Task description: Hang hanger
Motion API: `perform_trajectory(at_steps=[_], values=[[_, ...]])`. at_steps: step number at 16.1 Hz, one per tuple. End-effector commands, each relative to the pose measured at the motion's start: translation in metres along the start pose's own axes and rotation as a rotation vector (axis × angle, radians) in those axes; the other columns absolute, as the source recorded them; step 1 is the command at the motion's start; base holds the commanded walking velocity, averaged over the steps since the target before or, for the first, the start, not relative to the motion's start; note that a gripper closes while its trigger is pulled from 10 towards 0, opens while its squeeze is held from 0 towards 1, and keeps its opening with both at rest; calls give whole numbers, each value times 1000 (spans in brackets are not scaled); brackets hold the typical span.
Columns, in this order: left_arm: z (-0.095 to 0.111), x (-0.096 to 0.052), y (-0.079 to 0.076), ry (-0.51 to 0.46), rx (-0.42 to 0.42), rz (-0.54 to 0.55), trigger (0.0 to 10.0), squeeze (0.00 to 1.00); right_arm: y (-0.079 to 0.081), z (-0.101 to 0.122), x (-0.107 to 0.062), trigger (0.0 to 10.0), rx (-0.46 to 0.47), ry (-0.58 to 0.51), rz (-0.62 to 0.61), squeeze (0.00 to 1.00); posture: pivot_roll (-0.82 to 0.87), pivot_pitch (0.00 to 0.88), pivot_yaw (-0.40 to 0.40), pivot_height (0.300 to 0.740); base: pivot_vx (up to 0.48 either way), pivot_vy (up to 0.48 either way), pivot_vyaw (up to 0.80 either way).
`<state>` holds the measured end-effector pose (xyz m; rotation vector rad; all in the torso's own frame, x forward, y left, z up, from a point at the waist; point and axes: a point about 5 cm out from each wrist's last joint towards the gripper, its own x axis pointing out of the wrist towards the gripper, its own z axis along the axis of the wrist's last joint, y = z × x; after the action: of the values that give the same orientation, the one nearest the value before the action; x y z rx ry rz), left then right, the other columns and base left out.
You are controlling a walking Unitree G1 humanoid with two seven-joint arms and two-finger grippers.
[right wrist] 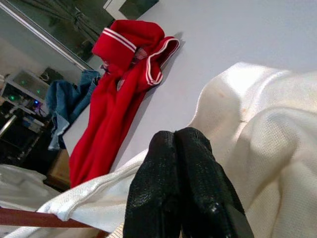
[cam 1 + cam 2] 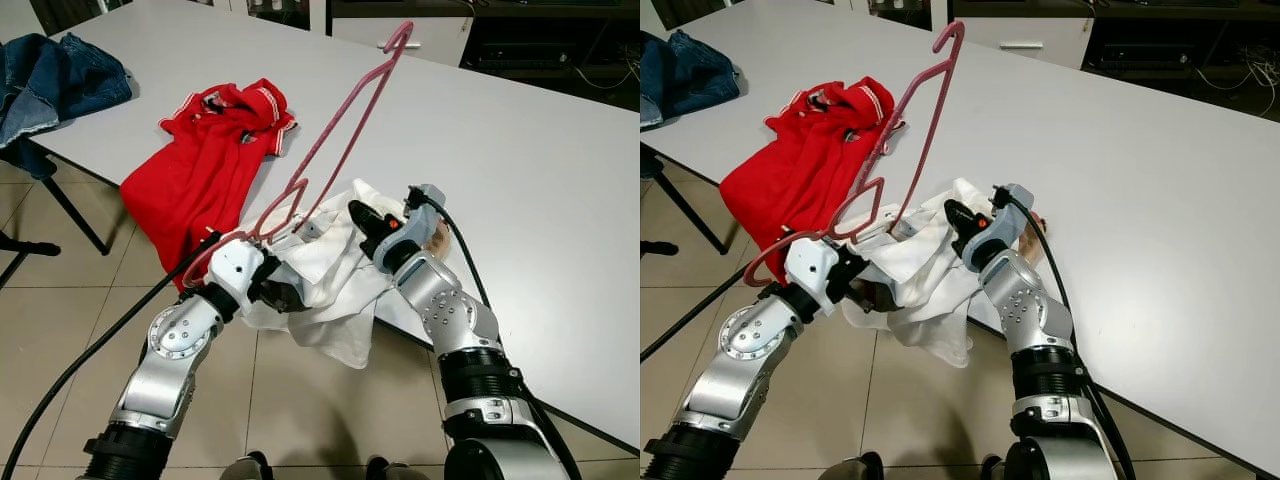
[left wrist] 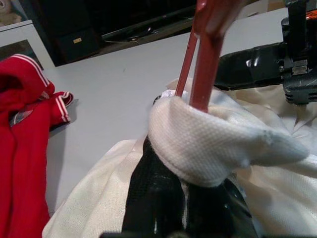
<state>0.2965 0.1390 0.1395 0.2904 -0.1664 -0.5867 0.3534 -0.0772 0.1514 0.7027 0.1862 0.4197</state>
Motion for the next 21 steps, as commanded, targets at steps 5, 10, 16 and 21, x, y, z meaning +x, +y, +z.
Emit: perform_trajectory(at_steps=[5, 10, 16, 21], values=[[-23, -10, -6, 125, -33, -26, 10000, 0, -6, 9, -4, 0, -112, -66, -62, 0, 77, 166, 57, 740, 0, 0, 0], [-23, -9, -6, 124, -33, -26, 10000, 0, -8, 65, -15, 0, -74, -382, -169, 0, 77, 166, 58, 740, 0, 0, 0], [-23, -8, -6, 122, -35, -29, 10000, 0, -8, 44, -14, 10000, -126, -242, -121, 0, 73, 166, 60, 740, 0, 0, 0], [-23, -6, -8, 121, -38, -39, 10000, 0, -14, 12, -12, 10000, -146, -117, -118, 1000, 73, 166, 66, 740, 0, 0, 0]])
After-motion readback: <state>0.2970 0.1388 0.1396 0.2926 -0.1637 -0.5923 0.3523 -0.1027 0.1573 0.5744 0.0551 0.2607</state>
